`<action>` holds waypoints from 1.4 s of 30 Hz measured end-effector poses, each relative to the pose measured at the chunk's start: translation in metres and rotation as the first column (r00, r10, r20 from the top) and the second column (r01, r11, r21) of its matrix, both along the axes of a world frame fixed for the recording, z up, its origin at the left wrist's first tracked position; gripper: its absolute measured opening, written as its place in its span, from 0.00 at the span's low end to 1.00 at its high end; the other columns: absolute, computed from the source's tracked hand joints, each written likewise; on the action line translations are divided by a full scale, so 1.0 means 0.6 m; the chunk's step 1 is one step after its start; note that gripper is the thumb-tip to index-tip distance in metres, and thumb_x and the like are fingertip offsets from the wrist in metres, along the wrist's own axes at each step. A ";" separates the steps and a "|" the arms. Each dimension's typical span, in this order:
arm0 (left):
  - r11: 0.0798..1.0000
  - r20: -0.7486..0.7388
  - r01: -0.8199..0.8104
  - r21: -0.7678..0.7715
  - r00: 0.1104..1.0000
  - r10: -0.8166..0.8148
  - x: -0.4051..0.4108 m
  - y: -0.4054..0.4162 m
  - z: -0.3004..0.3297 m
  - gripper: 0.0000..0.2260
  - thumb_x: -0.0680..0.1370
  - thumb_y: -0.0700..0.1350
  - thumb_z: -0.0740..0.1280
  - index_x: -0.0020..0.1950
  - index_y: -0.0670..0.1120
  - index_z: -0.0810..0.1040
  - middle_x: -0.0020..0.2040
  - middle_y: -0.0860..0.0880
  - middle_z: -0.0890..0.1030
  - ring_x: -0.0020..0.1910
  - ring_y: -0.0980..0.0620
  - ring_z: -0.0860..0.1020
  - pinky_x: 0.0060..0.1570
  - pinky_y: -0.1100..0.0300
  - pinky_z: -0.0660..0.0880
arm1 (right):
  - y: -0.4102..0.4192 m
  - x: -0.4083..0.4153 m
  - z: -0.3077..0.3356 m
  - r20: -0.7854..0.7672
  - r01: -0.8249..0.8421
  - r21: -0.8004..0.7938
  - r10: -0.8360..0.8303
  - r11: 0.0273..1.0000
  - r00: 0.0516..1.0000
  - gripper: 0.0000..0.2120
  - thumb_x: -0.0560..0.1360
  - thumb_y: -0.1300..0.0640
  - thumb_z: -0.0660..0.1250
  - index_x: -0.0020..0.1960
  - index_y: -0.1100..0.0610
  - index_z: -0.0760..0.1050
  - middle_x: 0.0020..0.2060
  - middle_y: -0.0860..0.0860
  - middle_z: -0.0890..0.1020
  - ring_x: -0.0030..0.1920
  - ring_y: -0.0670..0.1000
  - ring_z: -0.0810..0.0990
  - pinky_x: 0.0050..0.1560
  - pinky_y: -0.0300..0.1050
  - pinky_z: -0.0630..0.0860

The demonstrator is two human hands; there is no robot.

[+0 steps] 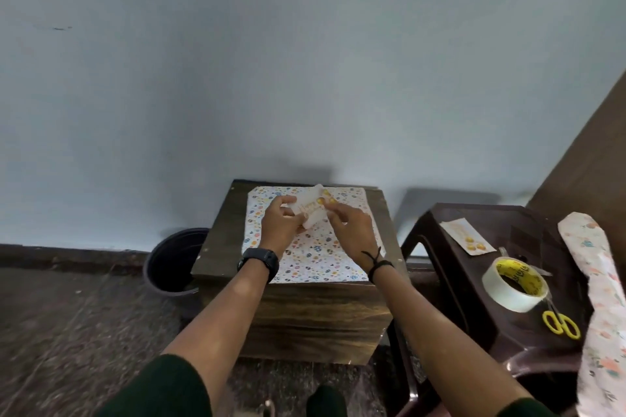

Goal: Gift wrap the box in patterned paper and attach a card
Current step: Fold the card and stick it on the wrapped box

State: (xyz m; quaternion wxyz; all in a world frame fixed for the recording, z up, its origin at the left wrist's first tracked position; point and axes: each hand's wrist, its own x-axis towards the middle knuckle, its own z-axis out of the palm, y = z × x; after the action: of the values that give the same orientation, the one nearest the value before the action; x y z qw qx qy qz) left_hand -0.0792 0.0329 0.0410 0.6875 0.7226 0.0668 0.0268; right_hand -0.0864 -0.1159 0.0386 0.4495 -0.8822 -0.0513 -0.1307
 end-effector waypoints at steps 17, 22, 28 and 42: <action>0.309 -0.047 0.099 0.946 0.984 -0.169 0.009 0.072 -0.066 0.24 0.82 0.56 0.51 0.76 0.49 0.55 0.77 0.42 0.53 0.77 0.44 0.50 0.75 0.48 0.47 | 0.014 0.041 -0.039 -0.280 -0.282 -0.654 0.122 0.702 0.952 0.27 0.81 0.41 0.45 0.77 0.45 0.45 0.76 0.47 0.55 0.77 0.53 0.47 0.73 0.61 0.41; 0.357 -0.023 0.146 0.922 0.945 -0.327 0.010 0.104 -0.057 0.26 0.80 0.55 0.58 0.76 0.48 0.58 0.76 0.45 0.59 0.76 0.48 0.55 0.74 0.52 0.49 | 0.034 -0.006 -0.042 -0.250 -0.188 -0.663 0.023 0.724 0.968 0.27 0.81 0.40 0.46 0.77 0.47 0.47 0.75 0.47 0.58 0.76 0.55 0.52 0.72 0.63 0.48; 0.439 0.011 0.162 0.884 0.931 -0.366 0.002 0.106 -0.045 0.27 0.79 0.53 0.61 0.75 0.46 0.59 0.75 0.47 0.62 0.74 0.50 0.58 0.73 0.57 0.50 | 0.043 -0.018 -0.035 -0.142 -0.061 -0.677 -0.048 0.733 0.989 0.24 0.81 0.45 0.49 0.75 0.48 0.56 0.70 0.49 0.67 0.68 0.56 0.64 0.63 0.59 0.63; 0.298 -0.028 0.136 0.945 0.940 -0.341 0.004 0.100 -0.063 0.22 0.83 0.52 0.50 0.76 0.47 0.58 0.78 0.48 0.54 0.76 0.51 0.51 0.75 0.53 0.46 | 0.076 0.020 -0.047 0.007 0.067 -0.608 -0.078 0.791 0.997 0.20 0.79 0.44 0.57 0.65 0.53 0.73 0.61 0.53 0.72 0.61 0.55 0.69 0.58 0.52 0.63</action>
State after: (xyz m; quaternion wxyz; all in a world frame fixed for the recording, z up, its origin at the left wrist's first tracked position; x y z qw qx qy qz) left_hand -0.0766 0.0930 0.0030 0.1460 0.9803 -0.1309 0.0218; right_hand -0.0742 -0.0700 0.0104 0.1379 -0.9822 -0.0525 -0.1164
